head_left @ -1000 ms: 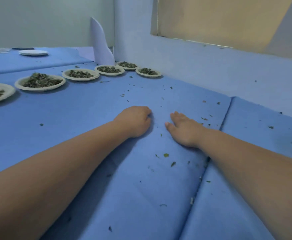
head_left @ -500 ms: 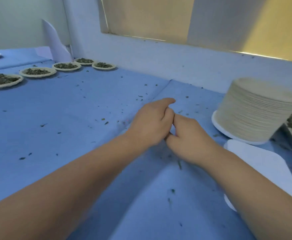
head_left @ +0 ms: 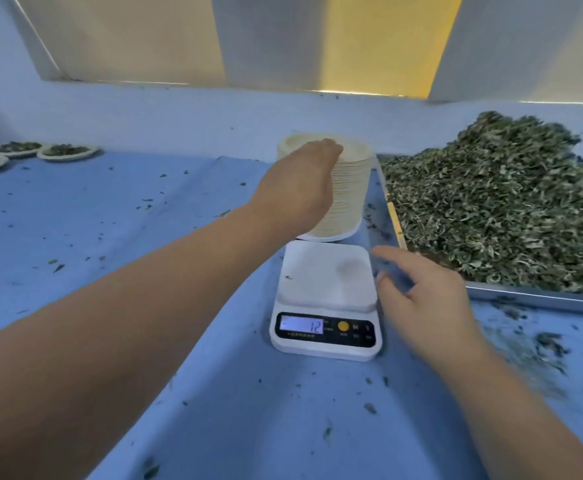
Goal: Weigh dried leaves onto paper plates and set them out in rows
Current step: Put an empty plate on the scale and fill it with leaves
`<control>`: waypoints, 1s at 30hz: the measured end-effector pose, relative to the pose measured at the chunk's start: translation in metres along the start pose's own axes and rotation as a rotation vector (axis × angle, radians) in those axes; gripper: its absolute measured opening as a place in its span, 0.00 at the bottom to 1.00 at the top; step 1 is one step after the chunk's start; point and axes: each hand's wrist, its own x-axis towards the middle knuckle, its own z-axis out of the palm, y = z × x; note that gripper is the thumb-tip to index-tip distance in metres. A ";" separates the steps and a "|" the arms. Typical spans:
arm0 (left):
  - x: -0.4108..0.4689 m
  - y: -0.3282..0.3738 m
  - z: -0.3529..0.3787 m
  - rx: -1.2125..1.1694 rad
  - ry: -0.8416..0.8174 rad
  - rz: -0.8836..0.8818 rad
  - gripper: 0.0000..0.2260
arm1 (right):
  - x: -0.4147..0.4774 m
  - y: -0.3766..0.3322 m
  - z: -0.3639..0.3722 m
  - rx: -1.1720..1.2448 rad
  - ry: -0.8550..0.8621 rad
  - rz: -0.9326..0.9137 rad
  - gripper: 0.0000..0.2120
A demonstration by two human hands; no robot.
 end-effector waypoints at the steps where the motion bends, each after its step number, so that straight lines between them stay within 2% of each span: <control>1: 0.007 0.001 0.003 0.034 0.005 -0.028 0.25 | 0.001 0.005 0.000 0.016 0.008 0.024 0.18; 5: 0.029 0.000 0.012 0.232 -0.060 -0.068 0.21 | 0.002 0.011 0.008 0.099 0.026 0.086 0.17; 12: 0.044 -0.002 0.007 0.497 -0.146 0.087 0.10 | 0.004 0.009 0.019 0.079 -0.041 -0.010 0.17; 17: 0.047 -0.009 0.005 0.620 -0.155 0.215 0.12 | 0.004 0.007 0.027 0.106 -0.098 -0.023 0.19; 24: 0.050 -0.008 0.003 0.689 -0.137 0.346 0.28 | 0.003 0.008 0.031 0.128 -0.138 -0.030 0.17; 30: 0.054 -0.011 0.003 0.634 -0.132 0.302 0.22 | 0.002 0.004 0.030 0.121 -0.132 -0.036 0.16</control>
